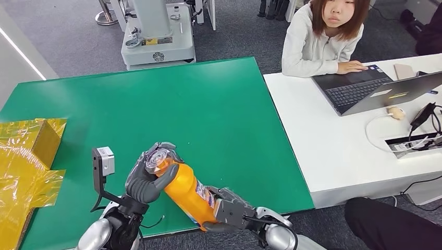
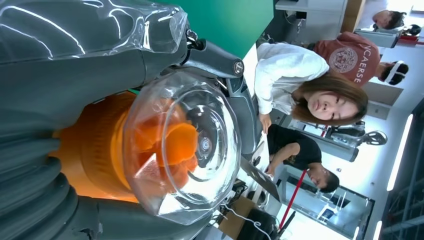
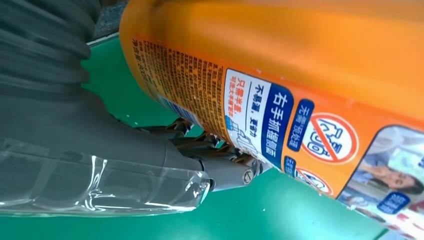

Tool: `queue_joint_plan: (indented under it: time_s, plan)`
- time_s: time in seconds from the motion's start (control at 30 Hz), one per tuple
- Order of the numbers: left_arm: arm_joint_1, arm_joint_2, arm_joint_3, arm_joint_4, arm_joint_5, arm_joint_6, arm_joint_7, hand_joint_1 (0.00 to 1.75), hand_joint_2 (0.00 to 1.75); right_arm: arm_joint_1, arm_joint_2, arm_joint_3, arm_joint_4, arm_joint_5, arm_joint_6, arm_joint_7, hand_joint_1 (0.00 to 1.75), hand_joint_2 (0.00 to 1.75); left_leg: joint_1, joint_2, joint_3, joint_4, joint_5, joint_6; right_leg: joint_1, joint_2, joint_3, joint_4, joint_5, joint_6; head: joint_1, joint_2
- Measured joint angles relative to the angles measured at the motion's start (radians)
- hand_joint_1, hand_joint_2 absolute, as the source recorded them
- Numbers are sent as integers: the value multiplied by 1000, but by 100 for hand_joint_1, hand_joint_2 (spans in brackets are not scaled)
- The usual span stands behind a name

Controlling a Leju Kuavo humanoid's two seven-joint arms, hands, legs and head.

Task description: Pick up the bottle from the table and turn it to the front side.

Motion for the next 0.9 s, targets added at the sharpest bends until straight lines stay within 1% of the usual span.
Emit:
queue_joint_plan:
  time_s: [0.03, 0.07, 0.17, 0.2, 0.3, 0.43, 0.53, 0.6, 0.7, 0.9]
  plan:
    - [-1, 0, -3, 0, -3, -1, 2, 175, 175, 4, 0, -4, -4, 1, 1, 0, 175, 175, 0, 0, 0, 0, 0, 0, 0, 0, 0, 0, 0, 0, 0, 0]
    - [-3, 0, -6, 0, -7, -2, 3, 175, 175, 7, 0, -9, -8, 1, 2, 1, 135, 175, 0, 0, 0, 0, 0, 0, 0, 0, 0, 0, 0, 0, 0, 0]
    - [-11, -2, -16, 0, -24, -4, 4, 175, 175, 13, 0, -18, -18, 1, 3, 5, 4, 175, 0, 0, 0, 0, 0, 0, 0, 0, 0, 0, 0, 0, 0, 0]
    - [-13, -2, -20, 0, -32, -5, 4, 175, 175, 15, 0, -22, -22, 0, 5, 7, 0, 175, 0, 0, 0, 0, 0, 0, 0, 0, 0, 0, 0, 0, 0, 0]
    - [-17, -1, -38, 0, -73, 4, -9, 175, 175, 22, 0, -34, -32, -18, 14, 4, 0, 175, 0, 0, 0, 0, 0, 0, 0, 0, 0, 0, 0, 0, 0, 0]
    - [-26, 8, -55, 0, -181, 66, -39, 175, 175, 29, 0, -62, -53, -96, 31, -38, 0, 175, 0, 0, 0, 0, 0, 0, 0, 0, 0, 0, 0, 0, 0, 0]
    - [-41, 35, -62, -7, -305, 143, -54, 175, 175, 30, 0, -91, -78, -169, 49, -88, 0, 175, 0, 0, 0, 0, 0, 0, 0, 0, 0, 0, 0, 0, 0, 0]
    - [-61, 57, -63, -11, -363, 178, -57, 175, 175, 29, 0, -108, -97, -198, 55, -108, 0, 175, 0, 0, 0, 0, 0, 0, 0, 0, 0, 1, 0, 0, 0, 0]
    - [-80, 80, -63, -17, -399, 197, -58, 175, 175, 29, 0, -125, -117, -214, 59, -116, 0, 175, 0, 0, 0, 0, 0, 0, 0, 0, 0, 1, 0, 0, 0, 0]
    - [-92, 109, -64, -30, -484, 249, -58, 175, 175, 30, 0, -140, -147, -229, 61, -136, 0, 175, 0, 1, 0, 0, 0, 0, 0, 1, 0, 1, 0, 0, 0, 0]
